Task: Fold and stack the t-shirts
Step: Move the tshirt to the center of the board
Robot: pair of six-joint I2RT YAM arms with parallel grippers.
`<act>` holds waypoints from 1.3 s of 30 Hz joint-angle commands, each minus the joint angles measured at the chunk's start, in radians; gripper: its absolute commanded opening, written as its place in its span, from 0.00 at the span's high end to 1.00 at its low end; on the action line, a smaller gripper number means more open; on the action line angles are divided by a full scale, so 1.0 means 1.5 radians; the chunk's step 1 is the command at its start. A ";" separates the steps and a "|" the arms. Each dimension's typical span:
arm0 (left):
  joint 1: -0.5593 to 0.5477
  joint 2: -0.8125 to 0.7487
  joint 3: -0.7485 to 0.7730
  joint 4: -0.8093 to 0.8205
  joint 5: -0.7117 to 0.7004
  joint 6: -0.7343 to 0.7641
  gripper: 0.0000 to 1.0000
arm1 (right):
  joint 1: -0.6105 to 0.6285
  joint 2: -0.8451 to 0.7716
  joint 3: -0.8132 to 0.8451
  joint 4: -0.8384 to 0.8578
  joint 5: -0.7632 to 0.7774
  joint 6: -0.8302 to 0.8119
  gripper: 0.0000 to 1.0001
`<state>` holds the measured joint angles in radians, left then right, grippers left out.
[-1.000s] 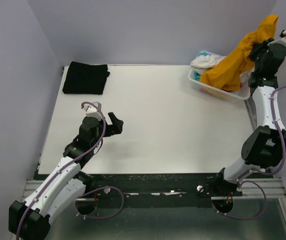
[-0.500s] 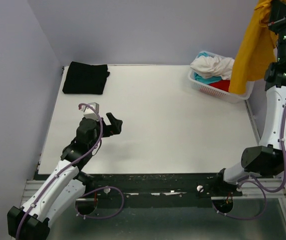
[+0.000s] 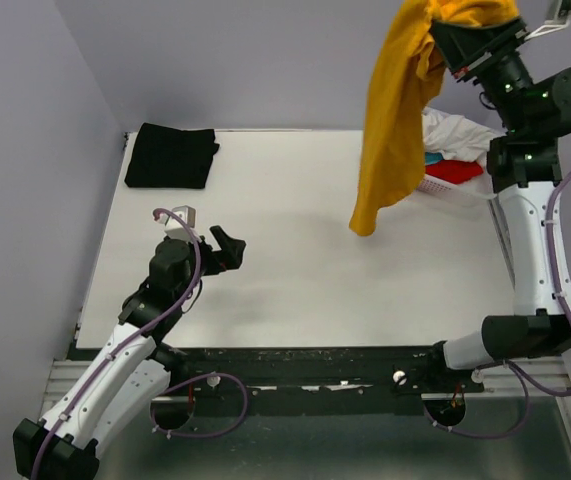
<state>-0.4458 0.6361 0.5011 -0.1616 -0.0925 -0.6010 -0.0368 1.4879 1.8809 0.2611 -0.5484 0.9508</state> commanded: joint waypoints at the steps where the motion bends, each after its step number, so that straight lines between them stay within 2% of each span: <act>1: -0.002 -0.008 0.013 -0.023 0.012 -0.031 0.01 | 0.084 -0.080 -0.107 0.049 0.006 0.017 0.99; 4: -0.002 -0.021 0.012 -0.046 0.005 -0.044 0.02 | 0.147 -0.094 -0.170 0.025 0.025 0.004 0.99; 9: -0.002 -0.046 0.013 -0.095 -0.006 -0.064 0.01 | 0.185 -0.131 -0.336 0.036 0.159 0.022 0.99; 15: -0.002 -0.053 0.003 -0.117 -0.012 -0.070 0.02 | 0.187 -0.106 -0.386 -0.115 0.299 -0.017 0.99; 20: -0.002 0.023 0.007 -0.083 0.029 -0.053 0.01 | 0.186 -0.051 -0.456 -0.225 0.452 -0.067 0.98; 25: -0.003 0.149 0.014 0.003 0.126 -0.052 0.02 | 0.185 -0.025 -0.570 -0.253 0.594 -0.092 0.79; 27: -0.003 0.207 0.026 0.037 0.154 -0.052 0.01 | 0.186 -0.025 -0.582 -0.297 0.668 -0.107 0.63; 31: -0.012 0.338 0.081 0.079 0.192 -0.056 0.01 | 0.186 -0.040 -0.566 -0.408 0.841 -0.125 0.14; 33: -0.022 0.404 0.123 0.080 0.193 -0.053 0.01 | 0.185 -0.057 -0.549 -0.468 0.905 -0.125 0.01; 37: -0.041 0.520 0.206 0.063 0.185 -0.045 0.01 | 0.186 -0.108 -0.547 -0.514 0.961 -0.150 0.00; 39: -0.051 0.571 0.246 0.039 0.182 -0.043 0.01 | 0.186 -0.140 -0.569 -0.455 0.905 -0.232 0.00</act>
<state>-0.4942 1.3830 0.7696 -0.0937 0.1547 -0.6830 0.2428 1.3697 1.0298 -0.4206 0.7288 0.7509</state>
